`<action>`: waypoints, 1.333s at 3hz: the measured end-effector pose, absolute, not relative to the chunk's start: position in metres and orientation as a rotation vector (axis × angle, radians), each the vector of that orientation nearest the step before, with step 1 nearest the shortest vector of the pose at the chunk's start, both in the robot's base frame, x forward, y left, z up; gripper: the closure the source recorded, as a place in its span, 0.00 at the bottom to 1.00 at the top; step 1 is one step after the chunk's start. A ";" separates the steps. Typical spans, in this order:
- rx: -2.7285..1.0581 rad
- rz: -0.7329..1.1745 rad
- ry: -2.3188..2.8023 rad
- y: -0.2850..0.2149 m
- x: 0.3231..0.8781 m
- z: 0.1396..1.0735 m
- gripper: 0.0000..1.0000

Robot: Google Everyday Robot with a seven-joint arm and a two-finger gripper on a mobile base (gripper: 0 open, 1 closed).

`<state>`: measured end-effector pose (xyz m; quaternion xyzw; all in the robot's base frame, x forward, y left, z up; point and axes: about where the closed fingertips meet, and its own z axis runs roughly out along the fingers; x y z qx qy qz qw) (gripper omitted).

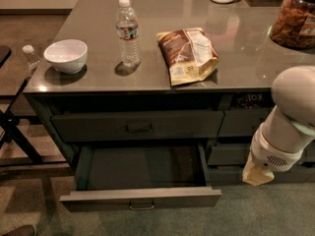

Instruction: Close middle drawer

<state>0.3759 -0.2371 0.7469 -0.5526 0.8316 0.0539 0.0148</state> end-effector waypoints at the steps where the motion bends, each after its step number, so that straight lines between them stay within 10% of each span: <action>1: -1.728 0.194 2.626 -0.237 0.378 0.724 1.00; 4: -1.706 0.222 2.628 -0.233 0.375 0.711 1.00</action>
Offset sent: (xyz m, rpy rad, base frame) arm 0.0193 0.0188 0.0385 -0.0015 -0.0813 0.0385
